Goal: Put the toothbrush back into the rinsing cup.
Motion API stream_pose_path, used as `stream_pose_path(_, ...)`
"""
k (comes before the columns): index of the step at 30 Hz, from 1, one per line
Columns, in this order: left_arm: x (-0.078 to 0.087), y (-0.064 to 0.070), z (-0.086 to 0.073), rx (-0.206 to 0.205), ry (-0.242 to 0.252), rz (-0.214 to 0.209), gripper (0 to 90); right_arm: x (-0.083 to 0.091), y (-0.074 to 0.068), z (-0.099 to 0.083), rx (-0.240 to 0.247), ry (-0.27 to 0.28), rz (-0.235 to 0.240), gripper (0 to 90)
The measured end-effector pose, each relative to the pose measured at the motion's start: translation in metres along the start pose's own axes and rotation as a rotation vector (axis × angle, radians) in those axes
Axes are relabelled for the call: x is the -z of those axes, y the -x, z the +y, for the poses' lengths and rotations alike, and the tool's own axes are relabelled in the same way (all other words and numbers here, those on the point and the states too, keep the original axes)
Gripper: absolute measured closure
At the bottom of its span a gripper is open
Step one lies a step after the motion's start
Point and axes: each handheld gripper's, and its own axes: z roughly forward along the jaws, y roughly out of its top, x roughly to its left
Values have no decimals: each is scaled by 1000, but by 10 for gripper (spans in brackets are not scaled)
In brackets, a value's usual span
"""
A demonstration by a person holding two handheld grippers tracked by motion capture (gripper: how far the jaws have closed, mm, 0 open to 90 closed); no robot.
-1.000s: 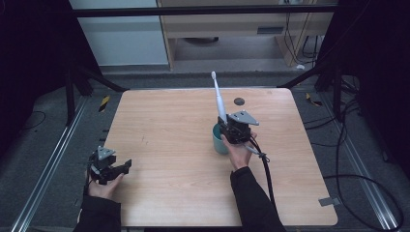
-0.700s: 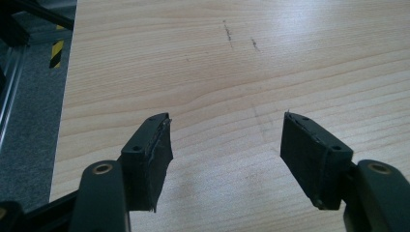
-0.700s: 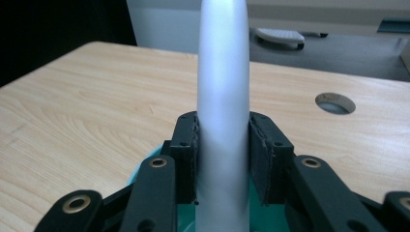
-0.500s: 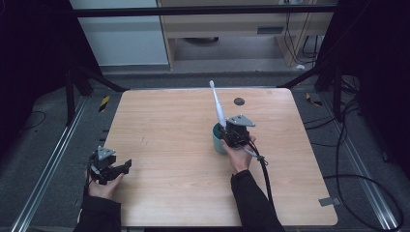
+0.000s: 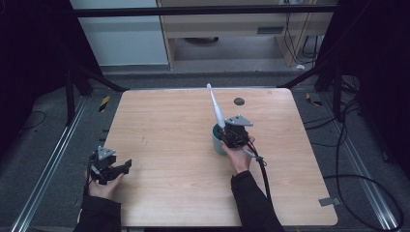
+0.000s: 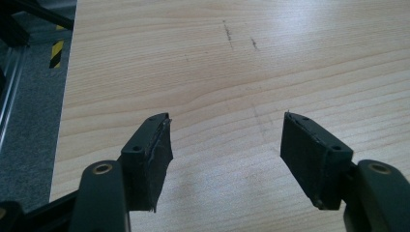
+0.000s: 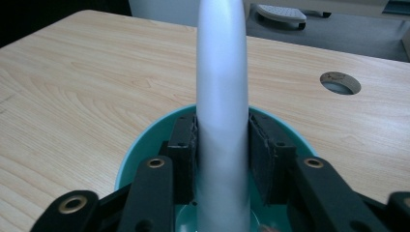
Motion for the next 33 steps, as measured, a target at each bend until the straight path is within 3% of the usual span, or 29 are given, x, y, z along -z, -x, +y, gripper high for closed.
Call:
stream_pose_path(7,0,0,0,0,1,0,348,4,1,1,-1,10,5,659)
stream_pose_path(11,0,0,0,0,0,-1,347,8,3,3,-6,10,9,496)
stream_pose_path(13,0,0,0,-1,1,-1,348,14,4,4,-11,28,33,428)
stream_pose_path(19,1,0,0,0,2,-1,346,42,11,8,-29,82,72,280)
stream_pose_path(25,0,1,0,-2,1,-6,347,75,24,-5,-3,58,119,214)
stream_pose_path(33,1,2,-1,-3,-1,-17,387,109,47,-32,3,45,95,169)
